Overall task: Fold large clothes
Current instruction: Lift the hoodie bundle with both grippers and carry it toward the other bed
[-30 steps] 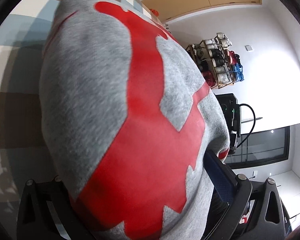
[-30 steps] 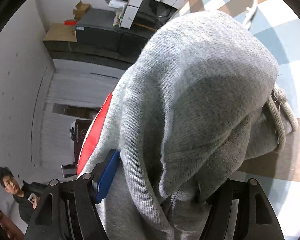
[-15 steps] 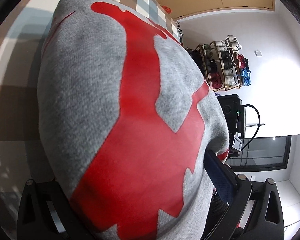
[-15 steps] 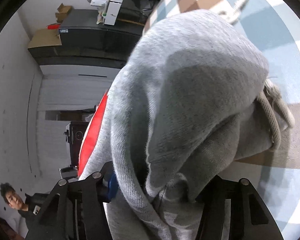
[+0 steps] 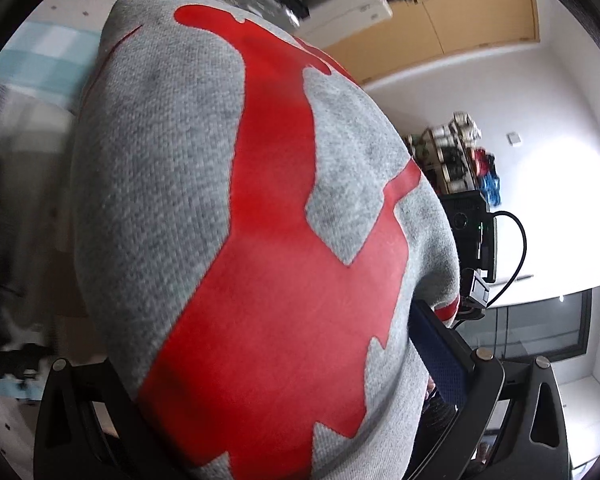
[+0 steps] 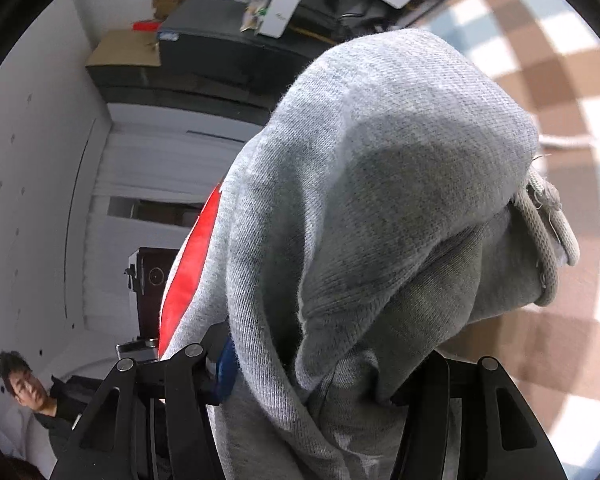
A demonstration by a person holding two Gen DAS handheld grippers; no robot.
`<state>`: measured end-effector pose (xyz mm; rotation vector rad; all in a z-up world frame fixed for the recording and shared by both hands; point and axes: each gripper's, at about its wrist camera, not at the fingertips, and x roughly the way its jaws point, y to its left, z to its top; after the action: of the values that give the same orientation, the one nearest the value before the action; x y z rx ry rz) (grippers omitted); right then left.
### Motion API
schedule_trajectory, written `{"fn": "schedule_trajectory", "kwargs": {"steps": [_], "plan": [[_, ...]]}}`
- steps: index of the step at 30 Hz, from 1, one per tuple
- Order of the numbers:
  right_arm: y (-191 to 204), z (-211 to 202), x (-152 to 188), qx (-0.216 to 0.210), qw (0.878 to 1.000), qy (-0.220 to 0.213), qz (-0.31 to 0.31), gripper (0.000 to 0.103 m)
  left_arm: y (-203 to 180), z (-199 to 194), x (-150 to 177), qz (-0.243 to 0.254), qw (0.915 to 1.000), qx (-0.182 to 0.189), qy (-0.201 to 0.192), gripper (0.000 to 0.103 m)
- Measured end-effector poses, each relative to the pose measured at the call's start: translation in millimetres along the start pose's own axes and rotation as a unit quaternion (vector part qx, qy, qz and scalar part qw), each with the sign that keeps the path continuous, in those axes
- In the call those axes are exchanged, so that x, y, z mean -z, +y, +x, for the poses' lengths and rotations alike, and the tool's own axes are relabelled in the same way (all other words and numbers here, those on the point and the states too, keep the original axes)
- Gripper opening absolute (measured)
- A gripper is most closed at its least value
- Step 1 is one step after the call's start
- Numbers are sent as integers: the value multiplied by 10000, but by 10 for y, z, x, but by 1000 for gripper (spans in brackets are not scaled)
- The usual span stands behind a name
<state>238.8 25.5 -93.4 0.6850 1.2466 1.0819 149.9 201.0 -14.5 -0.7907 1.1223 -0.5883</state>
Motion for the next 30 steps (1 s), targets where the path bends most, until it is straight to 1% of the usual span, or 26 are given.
{"fn": "schedule_trajectory", "kwargs": {"steps": [3,6,8,9,10,11,13,14,16,18,19,21,23,24,26,30], "plan": [[303,344,-136,-101,9997,125,-177,56,115,-411,-66,-42,9996,-146,-246,102],[692,803,-300,-236,9984,318,-393,56,250,-852,-139,-99,9982,-297,-506,102],[881,1109,-388,-347,9974,432,-457,56,371,-1134,-189,-152,9966,-444,-680,102],[921,1227,-414,-388,9970,482,-468,56,451,-1256,-213,-174,9958,-530,-729,102],[1000,1451,-468,-443,9965,555,-451,56,531,-1362,-241,-215,9948,-606,-784,102],[999,1560,-478,-475,9961,597,-445,56,615,-1444,-271,-272,9938,-686,-836,102],[1042,1962,-540,-518,9952,722,-417,56,828,-1549,-313,-390,9922,-796,-878,102],[1013,2089,-543,-535,9950,767,-354,56,972,-1578,-330,-468,9917,-832,-866,102],[931,2453,-542,-515,9946,882,-186,56,1216,-1508,-349,-655,9908,-872,-803,102],[762,2786,-485,-451,9943,969,5,56,1419,-1397,-376,-804,9905,-865,-700,102],[592,2888,-409,-410,9939,1021,110,56,1648,-1326,-370,-904,9903,-843,-637,102],[389,3113,-380,-315,9939,1033,214,56,2022,-1163,-356,-1171,9887,-728,-593,102],[227,3232,-376,-188,9946,1007,145,55,2302,-989,-343,-1401,9861,-571,-688,102],[160,3263,-381,-145,9948,1004,125,55,2394,-937,-338,-1460,9852,-491,-748,102],[79,3281,-399,-51,9949,1003,70,55,2492,-906,-358,-1377,9865,-397,-793,102],[57,3291,-381,79,9941,1085,36,55,2478,-751,-279,-1165,9886,-496,-814,102]]}}
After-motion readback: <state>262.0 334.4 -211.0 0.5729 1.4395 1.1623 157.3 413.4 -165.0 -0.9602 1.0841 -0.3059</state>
